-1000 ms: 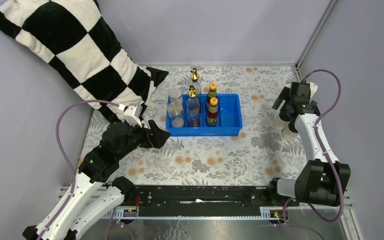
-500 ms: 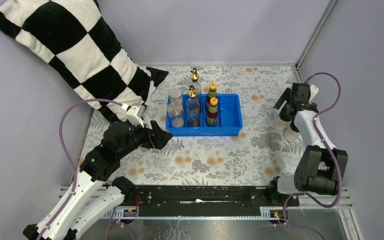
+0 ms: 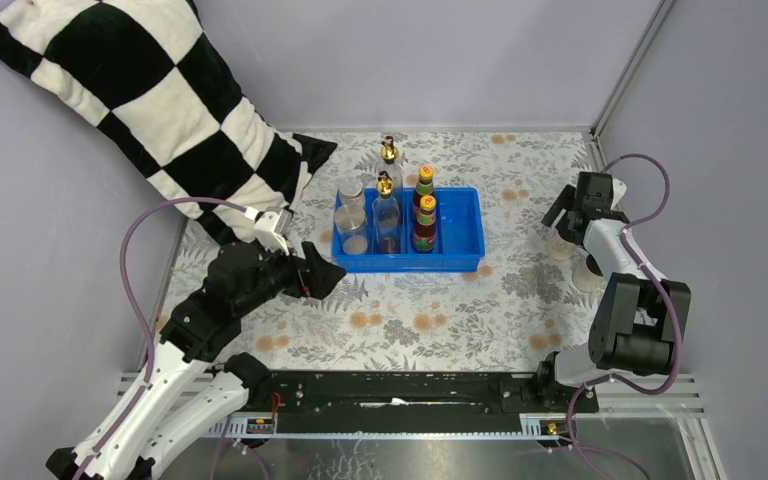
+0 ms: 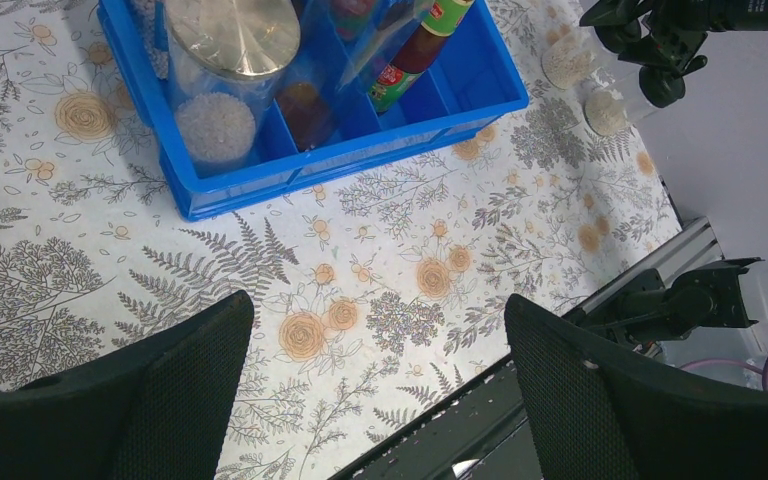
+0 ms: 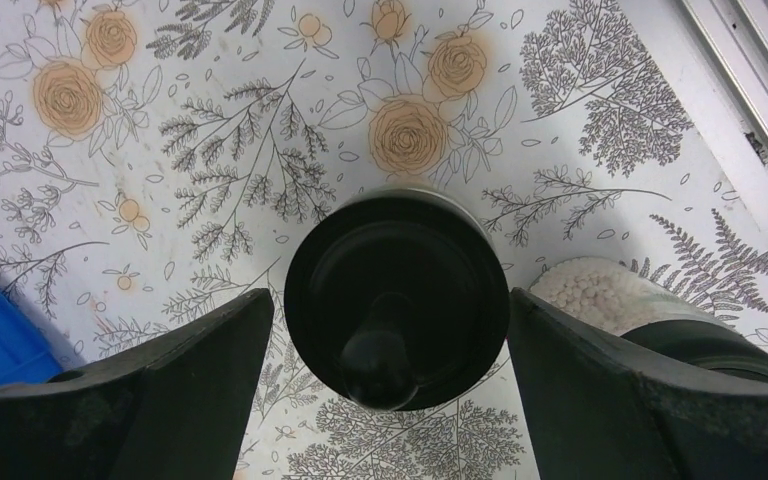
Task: Organize the condiment bottles
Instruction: Pick up the bottle from the center of the board.
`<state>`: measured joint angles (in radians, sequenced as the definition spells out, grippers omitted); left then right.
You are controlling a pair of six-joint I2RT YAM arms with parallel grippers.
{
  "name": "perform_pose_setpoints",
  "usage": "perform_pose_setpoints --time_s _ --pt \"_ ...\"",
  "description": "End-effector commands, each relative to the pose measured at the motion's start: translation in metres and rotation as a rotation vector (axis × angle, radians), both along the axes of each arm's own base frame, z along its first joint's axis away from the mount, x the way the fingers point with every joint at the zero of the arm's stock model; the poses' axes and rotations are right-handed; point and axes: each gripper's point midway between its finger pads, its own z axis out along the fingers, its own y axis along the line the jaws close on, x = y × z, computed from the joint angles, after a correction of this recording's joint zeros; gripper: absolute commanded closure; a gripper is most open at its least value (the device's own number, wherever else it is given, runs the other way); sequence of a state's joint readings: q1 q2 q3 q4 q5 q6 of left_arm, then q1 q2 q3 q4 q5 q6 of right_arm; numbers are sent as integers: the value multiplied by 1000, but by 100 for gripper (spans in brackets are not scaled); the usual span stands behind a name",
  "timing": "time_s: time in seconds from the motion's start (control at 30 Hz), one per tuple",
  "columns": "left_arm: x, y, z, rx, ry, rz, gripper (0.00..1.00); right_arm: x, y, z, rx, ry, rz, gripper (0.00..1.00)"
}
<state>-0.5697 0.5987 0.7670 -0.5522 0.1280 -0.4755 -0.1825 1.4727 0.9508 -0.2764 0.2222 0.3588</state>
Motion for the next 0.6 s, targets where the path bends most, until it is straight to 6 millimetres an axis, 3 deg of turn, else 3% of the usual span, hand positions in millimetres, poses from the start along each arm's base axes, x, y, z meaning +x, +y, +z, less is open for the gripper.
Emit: perform_pose_setpoints --time_s 0.0,0.2,0.57 --pt "4 -5 7 -16 -53 -21 1 -3 1 10 6 -35 -5 9" --pt "4 -4 8 -16 -55 -18 1 1 -1 6 4 -24 -9 20" --pt "5 -6 5 -11 -49 -22 1 8 -7 18 -31 -85 -32 45"
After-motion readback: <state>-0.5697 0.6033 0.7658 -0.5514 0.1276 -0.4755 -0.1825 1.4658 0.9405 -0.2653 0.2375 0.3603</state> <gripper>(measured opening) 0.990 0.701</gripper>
